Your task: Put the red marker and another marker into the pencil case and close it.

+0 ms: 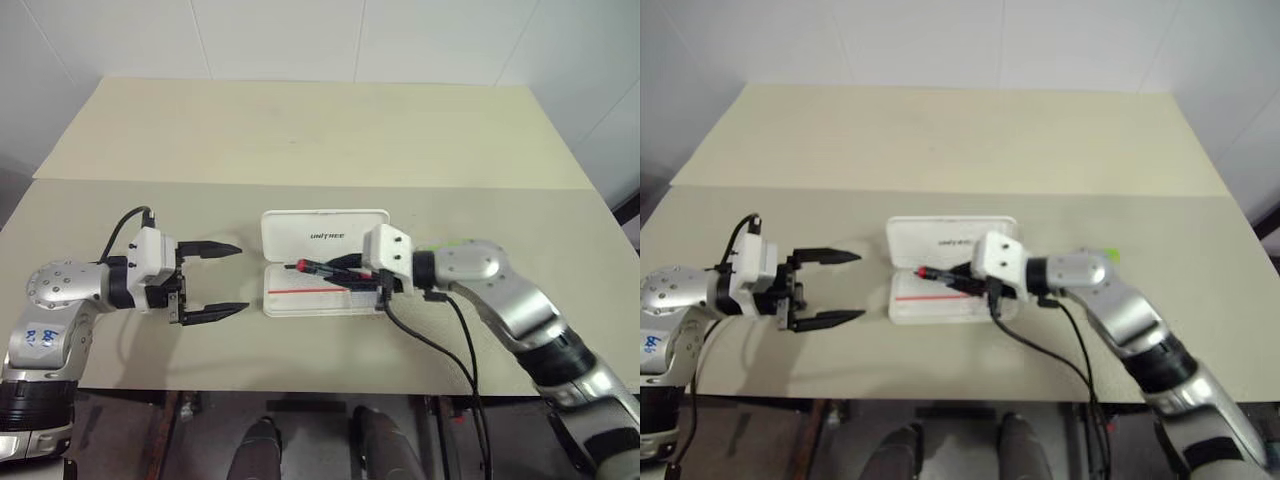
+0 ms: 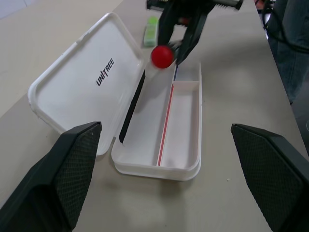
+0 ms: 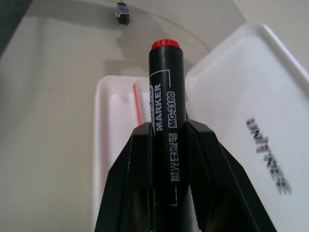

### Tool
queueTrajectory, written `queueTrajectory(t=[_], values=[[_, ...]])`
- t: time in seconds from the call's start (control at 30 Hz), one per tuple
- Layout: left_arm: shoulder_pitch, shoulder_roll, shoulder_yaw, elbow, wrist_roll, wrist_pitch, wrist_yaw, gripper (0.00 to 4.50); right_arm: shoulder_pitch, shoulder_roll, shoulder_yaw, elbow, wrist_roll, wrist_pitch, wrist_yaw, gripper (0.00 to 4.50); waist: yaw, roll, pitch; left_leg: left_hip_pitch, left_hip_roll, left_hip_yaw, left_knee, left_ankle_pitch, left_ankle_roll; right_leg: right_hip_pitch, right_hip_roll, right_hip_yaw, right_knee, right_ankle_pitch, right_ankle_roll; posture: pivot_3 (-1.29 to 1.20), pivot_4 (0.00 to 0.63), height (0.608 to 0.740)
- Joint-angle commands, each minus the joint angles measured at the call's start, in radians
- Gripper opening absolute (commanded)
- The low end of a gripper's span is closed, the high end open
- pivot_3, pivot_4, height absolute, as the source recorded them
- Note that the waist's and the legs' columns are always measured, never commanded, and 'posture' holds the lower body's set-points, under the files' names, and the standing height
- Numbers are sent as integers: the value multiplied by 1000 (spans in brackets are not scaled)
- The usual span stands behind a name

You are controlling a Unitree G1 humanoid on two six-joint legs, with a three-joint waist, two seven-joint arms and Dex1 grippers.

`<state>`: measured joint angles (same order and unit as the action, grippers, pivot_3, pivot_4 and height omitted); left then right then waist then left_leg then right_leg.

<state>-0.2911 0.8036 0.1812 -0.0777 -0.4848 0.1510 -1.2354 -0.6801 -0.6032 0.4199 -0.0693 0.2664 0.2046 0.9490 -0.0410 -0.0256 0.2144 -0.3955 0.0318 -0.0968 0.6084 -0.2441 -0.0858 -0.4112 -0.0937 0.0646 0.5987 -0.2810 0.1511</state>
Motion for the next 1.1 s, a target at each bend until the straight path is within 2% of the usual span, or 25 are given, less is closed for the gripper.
queueTrajectory(t=[0.03,0.47,0.73,0.97,1.1], values=[[-20,0,-1,-16,-2,-15,4,4500,-41,41,0,87,-66,-98,47,599,2,0,0,0,0,0,0,0,0,0,0,0,1,0,0,0,150,740],[-51,-16,-31,-4,7,-33,6,4500,-108,173,11,347,-229,-312,133,599,7,0,0,1,0,0,1,0,-1,-1,0,0,5,0,0,0,150,740],[-54,-19,-36,-2,9,-39,6,4500,-133,195,-23,381,-269,-392,100,3434,6,0,0,2,0,0,2,0,-1,-1,0,0,7,0,0,0,150,740],[-63,-29,-47,10,14,-48,0,4500,-127,220,-102,171,-154,-183,102,3434,4,0,0,3,0,-1,2,0,-1,-1,0,0,9,-1,0,0,150,740],[-67,-35,-51,16,16,-51,-6,4500,-93,211,-170,-13,-27,28,89,3434,8,0,0,3,0,-1,2,0,-1,-1,0,0,10,-1,0,0,150,740]])
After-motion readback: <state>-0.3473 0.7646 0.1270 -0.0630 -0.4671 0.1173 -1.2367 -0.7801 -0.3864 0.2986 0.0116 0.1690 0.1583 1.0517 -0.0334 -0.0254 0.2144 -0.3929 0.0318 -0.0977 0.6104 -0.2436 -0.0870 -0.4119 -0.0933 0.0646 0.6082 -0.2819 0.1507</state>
